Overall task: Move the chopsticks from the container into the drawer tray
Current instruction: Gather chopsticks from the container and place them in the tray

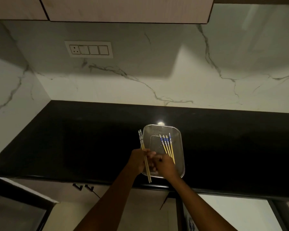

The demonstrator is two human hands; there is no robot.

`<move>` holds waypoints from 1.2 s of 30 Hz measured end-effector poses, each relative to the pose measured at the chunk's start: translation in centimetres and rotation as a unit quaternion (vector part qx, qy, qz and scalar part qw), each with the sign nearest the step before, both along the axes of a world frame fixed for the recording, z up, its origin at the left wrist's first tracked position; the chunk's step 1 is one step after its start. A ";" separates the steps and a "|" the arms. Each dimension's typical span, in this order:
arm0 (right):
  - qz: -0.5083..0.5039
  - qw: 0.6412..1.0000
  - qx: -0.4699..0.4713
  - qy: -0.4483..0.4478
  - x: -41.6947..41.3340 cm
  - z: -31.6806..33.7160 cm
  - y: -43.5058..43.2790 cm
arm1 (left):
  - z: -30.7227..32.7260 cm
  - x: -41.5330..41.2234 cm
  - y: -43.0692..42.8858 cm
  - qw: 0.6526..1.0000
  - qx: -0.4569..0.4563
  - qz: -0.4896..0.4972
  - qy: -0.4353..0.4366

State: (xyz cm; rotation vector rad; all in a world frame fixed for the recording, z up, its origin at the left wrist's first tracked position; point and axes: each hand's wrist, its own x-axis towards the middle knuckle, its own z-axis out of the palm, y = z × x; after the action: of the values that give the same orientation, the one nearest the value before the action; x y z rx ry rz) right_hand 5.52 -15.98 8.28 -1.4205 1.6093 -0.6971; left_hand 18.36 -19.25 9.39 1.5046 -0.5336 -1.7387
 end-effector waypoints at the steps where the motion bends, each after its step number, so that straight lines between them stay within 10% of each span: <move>1: -0.021 0.999 -0.013 0.036 -0.3 -0.2 -0.5 | -0.1 0.2 0.0 1.000 -0.006 0.004 0.008; 6: 0.049 0.945 -0.025 0.324 -1.6 -1.3 -1.8 | -0.6 0.9 -0.1 1.000 -0.017 0.004 0.013; 12: 0.035 0.911 -0.016 0.411 -0.6 -1.5 -2.2 | -0.9 0.8 0.1 0.999 -0.033 -0.020 -0.005; 29: 0.030 0.922 -0.022 0.386 -2.8 0.2 -1.8 | 0.0 0.4 1.2 0.998 -0.048 -0.045 -0.011; 36: -0.067 0.997 0.040 0.027 -2.7 1.0 -0.9 | 0.5 0.4 1.6 0.998 -0.048 -0.029 -0.019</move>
State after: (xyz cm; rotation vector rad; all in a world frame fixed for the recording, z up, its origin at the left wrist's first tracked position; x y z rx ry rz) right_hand 2.87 -16.92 9.30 -1.2930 1.7668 -0.6692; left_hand 18.77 -17.61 9.92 1.4693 -0.6780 -1.7063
